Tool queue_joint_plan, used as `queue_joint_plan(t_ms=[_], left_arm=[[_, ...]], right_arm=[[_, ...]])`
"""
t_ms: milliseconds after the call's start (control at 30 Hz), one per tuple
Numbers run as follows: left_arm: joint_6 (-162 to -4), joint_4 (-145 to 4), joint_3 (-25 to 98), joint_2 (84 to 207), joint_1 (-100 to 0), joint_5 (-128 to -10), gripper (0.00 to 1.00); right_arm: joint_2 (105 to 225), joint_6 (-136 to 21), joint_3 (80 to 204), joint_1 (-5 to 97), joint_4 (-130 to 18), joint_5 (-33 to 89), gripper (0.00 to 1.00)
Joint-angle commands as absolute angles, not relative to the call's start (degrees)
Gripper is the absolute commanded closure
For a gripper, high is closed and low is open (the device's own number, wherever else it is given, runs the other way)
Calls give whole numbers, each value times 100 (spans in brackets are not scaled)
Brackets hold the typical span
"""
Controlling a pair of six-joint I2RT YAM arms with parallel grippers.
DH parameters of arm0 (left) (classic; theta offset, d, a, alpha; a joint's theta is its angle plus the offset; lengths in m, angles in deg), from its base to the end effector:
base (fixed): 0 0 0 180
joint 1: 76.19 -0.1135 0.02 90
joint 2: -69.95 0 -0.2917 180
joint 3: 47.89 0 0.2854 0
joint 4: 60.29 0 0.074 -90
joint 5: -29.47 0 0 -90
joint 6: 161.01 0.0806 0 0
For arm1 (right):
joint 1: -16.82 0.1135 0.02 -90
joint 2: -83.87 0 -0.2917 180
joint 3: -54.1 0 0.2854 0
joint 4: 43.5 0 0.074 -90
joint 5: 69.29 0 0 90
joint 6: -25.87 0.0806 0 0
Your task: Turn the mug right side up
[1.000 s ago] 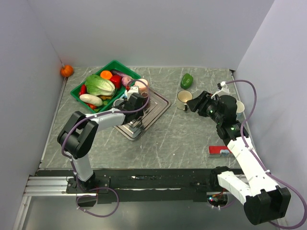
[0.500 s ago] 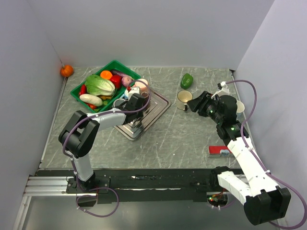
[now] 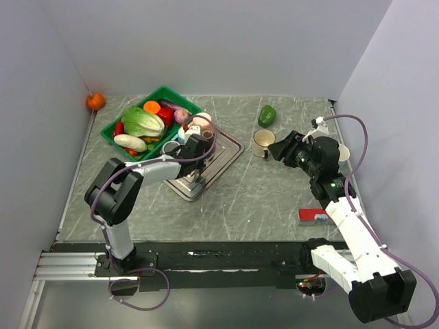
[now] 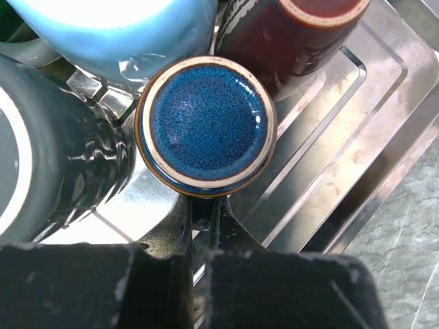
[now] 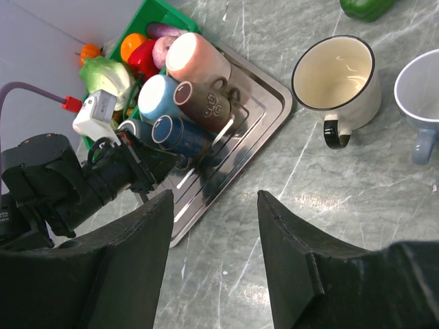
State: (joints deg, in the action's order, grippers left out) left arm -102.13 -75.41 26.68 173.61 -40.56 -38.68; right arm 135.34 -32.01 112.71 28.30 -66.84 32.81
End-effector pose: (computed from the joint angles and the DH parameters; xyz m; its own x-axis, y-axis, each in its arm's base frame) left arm 0.3791 -0.2348 0.1544 -0.6526 -0.1225 -0.7478 -0.0157 0.9888 -0.1483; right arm 0.2595 0.0699 0.3345 -0.4399 0.4412 -0.7822 -0.1865 0.8071 0.5601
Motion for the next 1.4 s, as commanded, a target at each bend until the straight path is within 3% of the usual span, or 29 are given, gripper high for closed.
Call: queue_joint_plan(t_ms=[0,433,633,900,1133,1367], left_arm=[[-10248,-7286,2717,17200,-4130,-3565,99],[-10827,-7726,2586,15663,-3621,-3961,99],[-11249,-7287,2322,14292,-3585,-4871,99],[-12066,-4906,1769,12990,-3568,-6359,99],[-12708,-3245,1487,12761,-3392,-7230,99],[-12551,-3033,1689,12682,-3322,-7652,99]], right_arm=[[13380,-3188,11273,2860,-6610,3275,41],[13169,-2995,11369,2868,-6513,3758,42],[12993,-2608,11203,2903,-5742,4906,27],[13045,-1158,10877,3333,-3115,6149,16],[13493,-938,11342,4028,-2382,6386,16],[13819,-692,11834,4248,-1978,6457,17]])
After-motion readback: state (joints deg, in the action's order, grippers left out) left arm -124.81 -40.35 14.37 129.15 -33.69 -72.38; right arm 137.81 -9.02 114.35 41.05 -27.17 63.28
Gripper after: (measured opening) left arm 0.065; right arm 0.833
